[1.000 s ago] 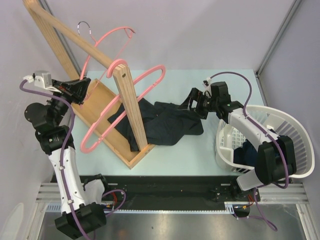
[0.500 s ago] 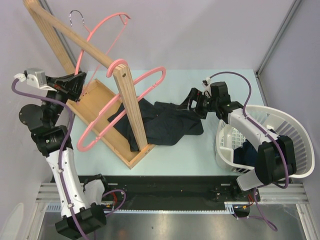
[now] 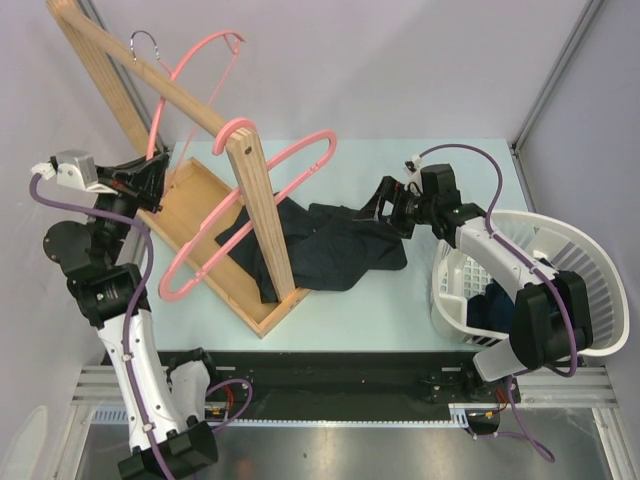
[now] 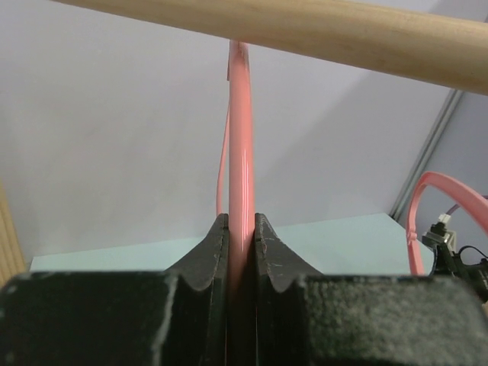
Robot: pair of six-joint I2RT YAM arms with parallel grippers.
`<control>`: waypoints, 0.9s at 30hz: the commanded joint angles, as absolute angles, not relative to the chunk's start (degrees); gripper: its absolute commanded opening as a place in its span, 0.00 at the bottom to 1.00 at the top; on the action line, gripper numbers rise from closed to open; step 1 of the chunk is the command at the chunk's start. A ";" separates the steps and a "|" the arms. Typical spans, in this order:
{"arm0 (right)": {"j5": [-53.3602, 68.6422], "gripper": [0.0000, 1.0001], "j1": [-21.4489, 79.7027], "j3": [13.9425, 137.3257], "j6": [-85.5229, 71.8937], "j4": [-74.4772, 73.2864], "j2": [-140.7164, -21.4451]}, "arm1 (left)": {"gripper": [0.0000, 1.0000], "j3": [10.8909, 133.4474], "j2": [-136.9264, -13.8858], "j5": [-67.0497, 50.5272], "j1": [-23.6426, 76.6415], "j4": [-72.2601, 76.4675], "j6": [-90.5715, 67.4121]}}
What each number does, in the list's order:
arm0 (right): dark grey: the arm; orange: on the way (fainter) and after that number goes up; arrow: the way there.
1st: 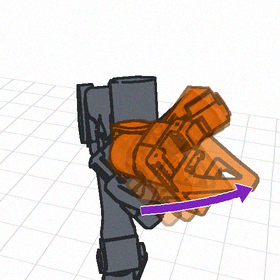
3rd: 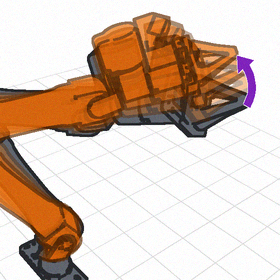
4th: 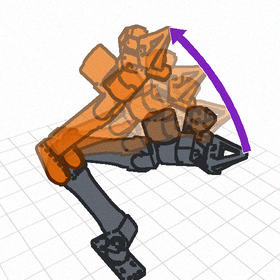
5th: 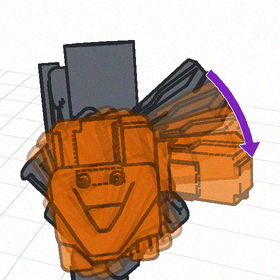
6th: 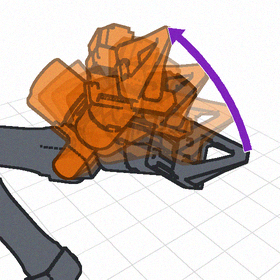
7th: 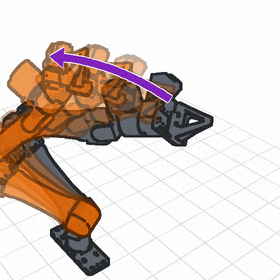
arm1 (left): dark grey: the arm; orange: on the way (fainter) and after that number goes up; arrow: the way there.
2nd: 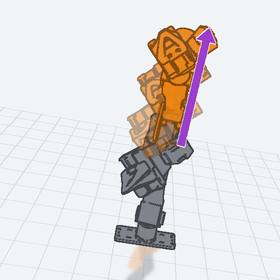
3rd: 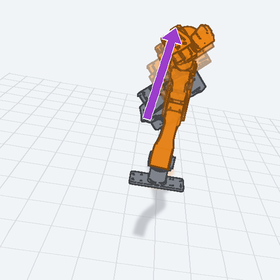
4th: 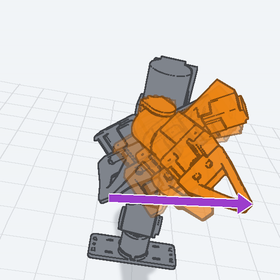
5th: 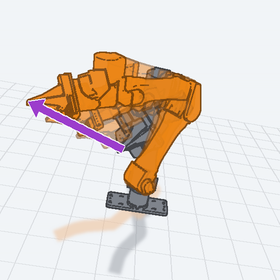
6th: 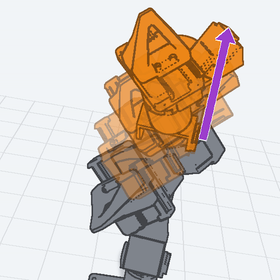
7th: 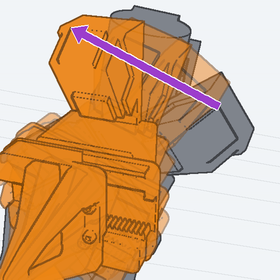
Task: Remove the shorts from the hanger
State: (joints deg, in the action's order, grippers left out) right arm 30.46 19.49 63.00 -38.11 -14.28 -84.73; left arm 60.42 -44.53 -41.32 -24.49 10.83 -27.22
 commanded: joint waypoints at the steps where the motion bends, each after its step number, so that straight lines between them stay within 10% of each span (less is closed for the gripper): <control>1: 30.76 1.00 19.60 62.75 -37.62 -12.83 -83.67 | 0.00 60.56 -43.07 -35.69 -23.82 7.92 -24.00; 13: 31.20 1.00 21.27 62.31 -38.23 -9.58 -84.11 | 0.04 59.32 -42.63 -28.31 -22.15 0.44 -25.93; 20: 30.15 1.00 21.80 62.31 -37.71 -10.11 -84.37 | 0.95 61.43 -42.45 -18.29 -21.01 -10.26 -25.31; 27: 29.44 1.00 21.97 62.31 -37.18 -11.07 -84.64 | 1.00 71.36 -43.50 -3.09 -19.34 -20.91 -22.07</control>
State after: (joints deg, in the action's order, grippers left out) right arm 30.26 21.58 62.46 -38.06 -11.70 -84.75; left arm 63.88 -43.90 -12.73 -20.69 -15.53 -24.91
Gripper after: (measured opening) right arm 0.995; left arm 0.996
